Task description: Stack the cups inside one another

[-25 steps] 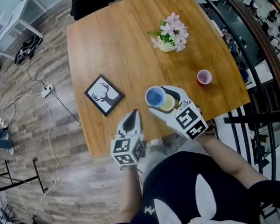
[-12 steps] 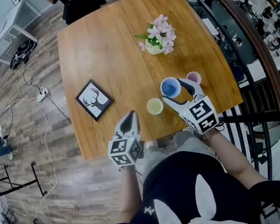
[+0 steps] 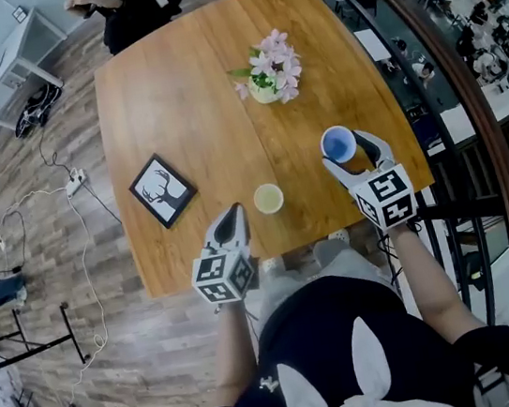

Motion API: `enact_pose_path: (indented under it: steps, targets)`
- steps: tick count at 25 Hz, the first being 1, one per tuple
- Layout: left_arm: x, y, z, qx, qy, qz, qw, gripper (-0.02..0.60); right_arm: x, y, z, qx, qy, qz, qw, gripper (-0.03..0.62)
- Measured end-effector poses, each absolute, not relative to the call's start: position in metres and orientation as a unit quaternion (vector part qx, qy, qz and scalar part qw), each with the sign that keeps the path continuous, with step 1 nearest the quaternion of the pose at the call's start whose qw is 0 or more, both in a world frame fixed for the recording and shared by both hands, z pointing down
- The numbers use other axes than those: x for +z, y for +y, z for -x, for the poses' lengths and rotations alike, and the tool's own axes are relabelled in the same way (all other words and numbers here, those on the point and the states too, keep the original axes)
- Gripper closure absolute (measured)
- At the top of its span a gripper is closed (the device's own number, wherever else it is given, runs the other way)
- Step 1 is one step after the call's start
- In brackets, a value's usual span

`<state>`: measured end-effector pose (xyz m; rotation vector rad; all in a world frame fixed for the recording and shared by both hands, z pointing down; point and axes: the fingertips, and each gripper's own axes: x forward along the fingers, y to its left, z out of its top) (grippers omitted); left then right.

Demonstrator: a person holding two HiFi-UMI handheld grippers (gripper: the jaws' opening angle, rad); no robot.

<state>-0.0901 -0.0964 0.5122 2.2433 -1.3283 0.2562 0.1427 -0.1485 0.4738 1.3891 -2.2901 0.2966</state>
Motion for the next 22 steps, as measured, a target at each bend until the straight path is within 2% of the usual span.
enact_pose_path:
  steps: [7, 22]
  targets:
    - [0.509, -0.099, 0.080, 0.097, -0.495, -0.823, 0.263, 0.560, 0.477, -0.151, -0.177, 0.116, -0.815, -0.523, 0.221, 0.266]
    - [0.512, -0.098, 0.055, 0.103, -0.496, -0.824, 0.254, 0.560, 0.500, -0.159, -0.192, 0.123, -0.823, -0.504, 0.230, 0.266]
